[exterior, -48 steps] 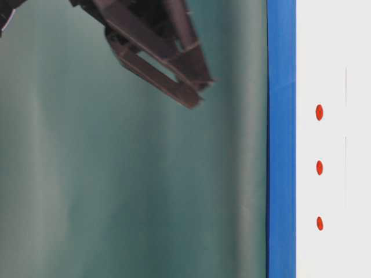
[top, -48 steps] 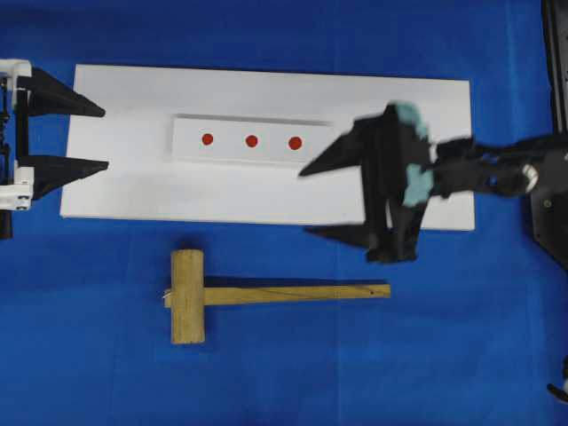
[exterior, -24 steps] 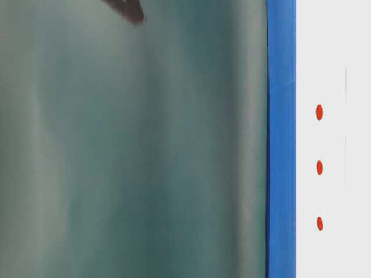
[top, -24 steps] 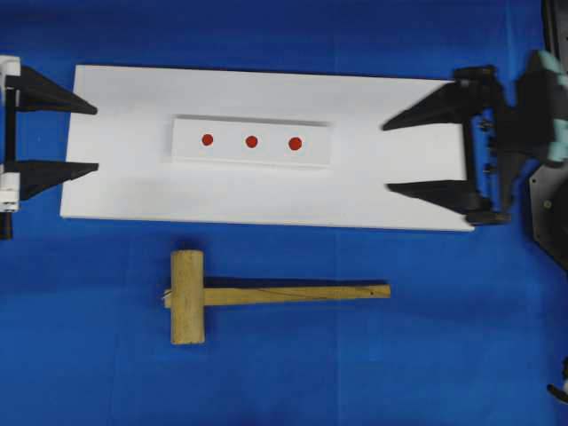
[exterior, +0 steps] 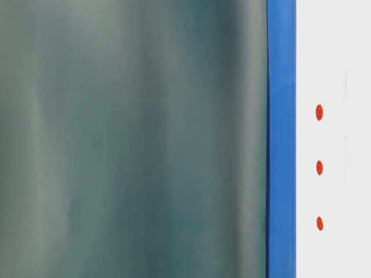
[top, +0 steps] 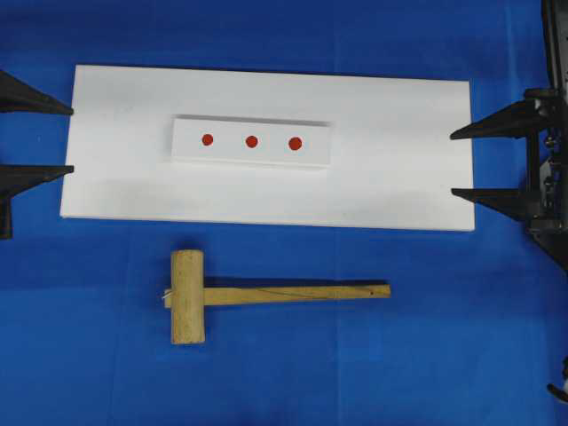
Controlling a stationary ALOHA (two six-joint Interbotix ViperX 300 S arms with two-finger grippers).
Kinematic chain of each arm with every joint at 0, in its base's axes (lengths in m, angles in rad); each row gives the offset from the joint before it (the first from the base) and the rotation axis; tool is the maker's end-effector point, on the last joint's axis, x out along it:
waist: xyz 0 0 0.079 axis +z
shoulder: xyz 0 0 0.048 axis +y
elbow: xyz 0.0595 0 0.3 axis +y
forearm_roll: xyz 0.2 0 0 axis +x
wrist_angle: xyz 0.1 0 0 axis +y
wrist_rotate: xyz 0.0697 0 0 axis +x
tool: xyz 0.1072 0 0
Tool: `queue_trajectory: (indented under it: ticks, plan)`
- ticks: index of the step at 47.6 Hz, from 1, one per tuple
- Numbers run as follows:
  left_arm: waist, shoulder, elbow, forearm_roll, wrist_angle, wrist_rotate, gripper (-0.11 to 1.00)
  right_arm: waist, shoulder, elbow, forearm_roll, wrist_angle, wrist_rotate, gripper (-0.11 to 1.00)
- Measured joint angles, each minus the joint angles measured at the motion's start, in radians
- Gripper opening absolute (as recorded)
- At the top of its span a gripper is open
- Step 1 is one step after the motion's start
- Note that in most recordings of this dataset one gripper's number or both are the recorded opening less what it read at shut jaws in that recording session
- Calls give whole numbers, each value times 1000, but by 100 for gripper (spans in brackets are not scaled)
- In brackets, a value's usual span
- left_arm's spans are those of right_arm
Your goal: Hit the mark with a hammer.
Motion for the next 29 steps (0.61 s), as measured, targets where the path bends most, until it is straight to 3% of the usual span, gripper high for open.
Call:
queue_trajectory:
  ticks: [10, 29]
  plan:
    - [-2, -66, 25, -2, 43, 5, 85, 8, -49, 74, 34, -72, 2, 76]
    - [-17, -132, 48, -2, 92, 5, 81, 54, -49, 81, 40, -126, 2, 75]
